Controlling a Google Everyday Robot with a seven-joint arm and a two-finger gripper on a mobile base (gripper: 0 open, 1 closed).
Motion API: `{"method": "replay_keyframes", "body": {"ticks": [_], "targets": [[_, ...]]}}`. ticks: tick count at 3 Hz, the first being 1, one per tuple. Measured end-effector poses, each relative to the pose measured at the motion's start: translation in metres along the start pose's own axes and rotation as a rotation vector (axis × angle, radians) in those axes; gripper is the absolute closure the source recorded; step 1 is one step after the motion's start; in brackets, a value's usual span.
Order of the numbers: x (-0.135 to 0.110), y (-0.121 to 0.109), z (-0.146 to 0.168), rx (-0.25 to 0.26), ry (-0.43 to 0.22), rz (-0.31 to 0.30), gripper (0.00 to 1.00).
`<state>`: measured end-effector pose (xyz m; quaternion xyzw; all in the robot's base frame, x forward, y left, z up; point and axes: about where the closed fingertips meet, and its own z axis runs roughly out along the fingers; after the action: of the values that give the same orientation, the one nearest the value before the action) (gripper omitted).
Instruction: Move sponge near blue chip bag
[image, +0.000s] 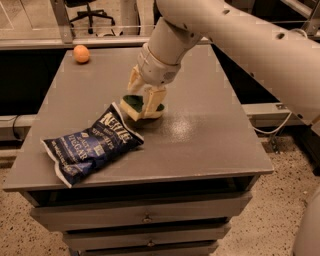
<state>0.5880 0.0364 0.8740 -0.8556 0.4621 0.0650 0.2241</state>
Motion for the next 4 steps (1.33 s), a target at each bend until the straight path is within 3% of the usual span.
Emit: {"method": "replay_keyframes", "body": {"ticks": [1,2,3,4], "targets": [[0.000,0.001,0.000,0.001,-0.002,0.000,0.00],[0.001,0.002,-0.001,0.004,-0.001,0.002,0.00],[0.022,0.001,-0.018,0.038,-0.038,0.058,0.00],[0.072,-0.003,-0.050,0.136,-0.068,0.170,0.00]]}}
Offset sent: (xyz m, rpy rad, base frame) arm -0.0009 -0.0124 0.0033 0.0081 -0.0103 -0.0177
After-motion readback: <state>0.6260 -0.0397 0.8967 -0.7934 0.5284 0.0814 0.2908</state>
